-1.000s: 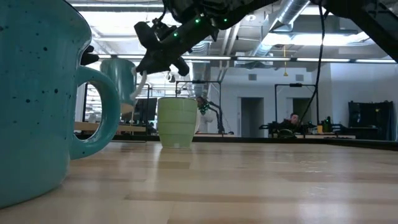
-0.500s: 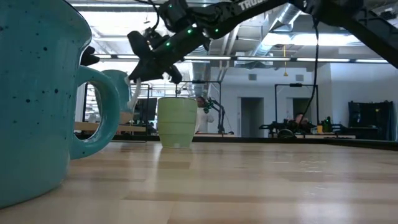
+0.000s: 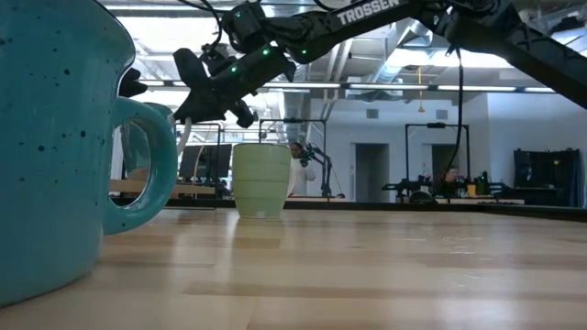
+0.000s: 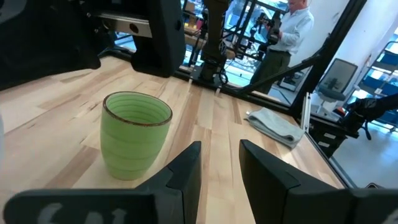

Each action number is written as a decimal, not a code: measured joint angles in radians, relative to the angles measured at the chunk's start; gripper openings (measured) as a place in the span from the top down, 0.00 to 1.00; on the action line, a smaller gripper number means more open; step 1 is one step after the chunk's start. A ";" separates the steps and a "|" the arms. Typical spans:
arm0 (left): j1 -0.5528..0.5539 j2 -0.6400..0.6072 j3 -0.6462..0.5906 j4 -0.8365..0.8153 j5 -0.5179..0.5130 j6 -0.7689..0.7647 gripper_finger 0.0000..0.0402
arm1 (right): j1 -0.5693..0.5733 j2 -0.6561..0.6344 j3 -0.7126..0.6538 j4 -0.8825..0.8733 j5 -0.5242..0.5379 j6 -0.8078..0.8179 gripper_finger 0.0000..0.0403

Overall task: Stack small to large cups/mugs on shelf
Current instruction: Put the light blue mug on the shelf

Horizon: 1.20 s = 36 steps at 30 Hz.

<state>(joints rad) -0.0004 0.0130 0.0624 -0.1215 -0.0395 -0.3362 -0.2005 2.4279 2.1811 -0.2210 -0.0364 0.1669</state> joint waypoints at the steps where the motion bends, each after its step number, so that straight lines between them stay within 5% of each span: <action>1: 0.000 0.000 0.000 0.000 0.000 0.002 0.75 | -0.001 0.000 0.000 0.001 0.000 -0.009 0.84; 36: 0.000 0.000 -0.001 -0.001 0.001 0.010 0.76 | -0.016 -0.003 0.000 -0.066 0.014 0.016 0.84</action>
<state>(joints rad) -0.0005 0.0132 0.0616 -0.1226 -0.0387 -0.3260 -0.2161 2.4245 2.1815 -0.2875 -0.0227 0.1833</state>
